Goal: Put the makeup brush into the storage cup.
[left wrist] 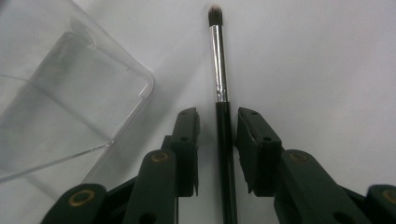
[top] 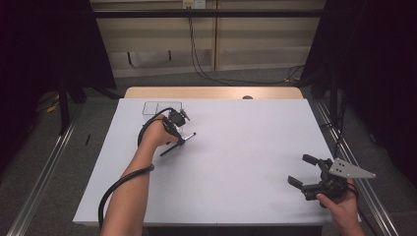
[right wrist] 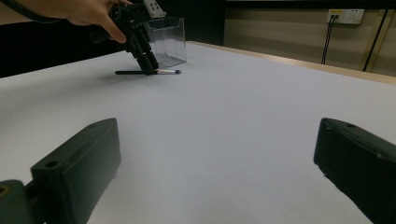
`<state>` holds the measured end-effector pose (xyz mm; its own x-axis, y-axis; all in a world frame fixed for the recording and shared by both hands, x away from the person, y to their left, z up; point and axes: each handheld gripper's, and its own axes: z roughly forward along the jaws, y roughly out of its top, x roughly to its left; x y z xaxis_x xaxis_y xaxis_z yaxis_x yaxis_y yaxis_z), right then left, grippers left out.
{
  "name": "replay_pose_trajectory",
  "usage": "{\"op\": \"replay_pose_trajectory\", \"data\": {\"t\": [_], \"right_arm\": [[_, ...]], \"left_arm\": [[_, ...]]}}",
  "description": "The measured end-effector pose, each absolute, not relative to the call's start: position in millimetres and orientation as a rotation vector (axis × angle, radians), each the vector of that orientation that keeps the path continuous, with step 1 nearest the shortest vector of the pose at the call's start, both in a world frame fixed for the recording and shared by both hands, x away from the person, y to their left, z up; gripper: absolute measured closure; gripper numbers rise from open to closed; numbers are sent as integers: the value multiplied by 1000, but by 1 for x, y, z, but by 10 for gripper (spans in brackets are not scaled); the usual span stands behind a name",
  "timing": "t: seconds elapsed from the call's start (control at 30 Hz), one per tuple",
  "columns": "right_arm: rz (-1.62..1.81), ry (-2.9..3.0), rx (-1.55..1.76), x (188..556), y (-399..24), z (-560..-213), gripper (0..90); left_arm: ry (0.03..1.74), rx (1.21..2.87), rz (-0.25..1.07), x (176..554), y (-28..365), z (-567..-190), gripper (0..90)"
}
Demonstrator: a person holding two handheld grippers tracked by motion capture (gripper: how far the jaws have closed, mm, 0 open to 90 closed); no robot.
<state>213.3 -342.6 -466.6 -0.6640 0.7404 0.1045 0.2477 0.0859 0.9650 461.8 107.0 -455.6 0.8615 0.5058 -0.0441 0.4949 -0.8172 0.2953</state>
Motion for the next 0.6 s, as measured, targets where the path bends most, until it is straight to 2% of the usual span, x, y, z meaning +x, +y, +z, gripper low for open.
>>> {"op": "replay_pose_trajectory", "data": {"t": [0.3, 0.6], "right_arm": [[1601, 1961, 969, 213, -343, -467, 3], [1601, 1964, 971, 214, -342, -467, 3]], "left_arm": [[741, 2764, 32, 462, 103, -455, 747], [758, 2765, 17, 463, 103, -456, 760]]}}
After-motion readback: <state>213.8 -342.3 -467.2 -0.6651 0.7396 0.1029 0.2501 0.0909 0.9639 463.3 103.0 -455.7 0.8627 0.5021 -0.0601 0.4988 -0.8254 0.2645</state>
